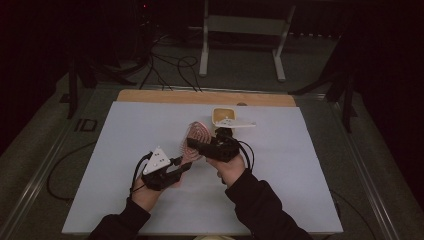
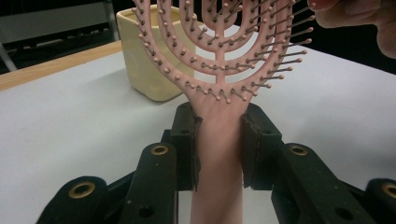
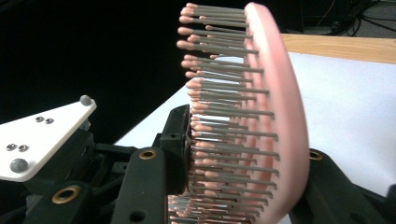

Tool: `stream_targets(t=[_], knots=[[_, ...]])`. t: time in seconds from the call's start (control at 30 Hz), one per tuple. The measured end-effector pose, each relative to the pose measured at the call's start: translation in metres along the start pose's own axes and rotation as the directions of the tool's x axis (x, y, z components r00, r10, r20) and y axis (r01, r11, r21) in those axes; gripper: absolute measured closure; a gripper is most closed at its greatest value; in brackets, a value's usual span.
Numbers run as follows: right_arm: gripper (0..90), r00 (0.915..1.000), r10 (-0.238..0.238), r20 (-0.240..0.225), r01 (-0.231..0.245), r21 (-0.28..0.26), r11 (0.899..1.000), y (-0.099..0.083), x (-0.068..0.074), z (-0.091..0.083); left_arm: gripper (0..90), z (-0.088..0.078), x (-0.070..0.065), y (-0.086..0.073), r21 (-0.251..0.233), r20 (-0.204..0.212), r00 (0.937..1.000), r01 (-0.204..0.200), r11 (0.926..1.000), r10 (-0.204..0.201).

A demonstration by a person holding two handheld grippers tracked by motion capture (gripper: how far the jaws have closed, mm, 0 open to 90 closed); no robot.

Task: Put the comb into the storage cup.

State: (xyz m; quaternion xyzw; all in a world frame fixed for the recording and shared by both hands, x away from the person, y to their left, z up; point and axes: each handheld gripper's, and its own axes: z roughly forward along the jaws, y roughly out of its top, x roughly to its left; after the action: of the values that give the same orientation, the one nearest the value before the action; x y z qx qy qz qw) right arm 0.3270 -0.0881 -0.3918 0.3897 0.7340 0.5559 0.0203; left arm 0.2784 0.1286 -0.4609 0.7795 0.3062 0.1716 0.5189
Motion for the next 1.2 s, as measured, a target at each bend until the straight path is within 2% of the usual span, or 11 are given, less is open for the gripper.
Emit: stream_targets(t=[0.3,0.5,0.7,0.8,0.93,1.2], knots=[[63.6,0.9999,-0.007,-0.011,0.007,0.004,1.0,0.001,0.002,-0.001,70.5,0.002,-0.001,0.0,0.006,-0.001,1.0,-0.004,1.0,0.004],[63.7,0.9997,-0.022,-0.005,0.022,-0.001,1.0,0.001,0.003,-0.001,69.4,0.003,0.002,0.001,0.018,0.041,0.9987,0.028,0.9995,-0.028],[63.8,0.9987,-0.048,0.013,0.048,-0.011,0.999,0.004,0.003,-0.004,55.9,0.006,0.002,0.0,0.047,0.045,0.9979,0.044,0.9979,-0.046],[63.8,0.9982,-0.057,0.017,0.057,-0.013,0.998,0.005,0.003,-0.006,54.4,0.005,0.003,0.001,0.05,0.042,0.9975,0.055,0.9973,-0.057],[63.8,0.9973,-0.071,0.021,0.071,-0.016,0.997,0.006,0.003,-0.007,46.5,0.005,0.004,0.0,0.058,0.043,0.9971,0.061,0.9965,-0.063],[63.8,0.9956,-0.09,0.029,0.09,-0.017,0.996,0.009,0.003,-0.01,39.0,0.004,0.007,0.0,0.073,0.041,0.997,0.063,0.9953,-0.066]])
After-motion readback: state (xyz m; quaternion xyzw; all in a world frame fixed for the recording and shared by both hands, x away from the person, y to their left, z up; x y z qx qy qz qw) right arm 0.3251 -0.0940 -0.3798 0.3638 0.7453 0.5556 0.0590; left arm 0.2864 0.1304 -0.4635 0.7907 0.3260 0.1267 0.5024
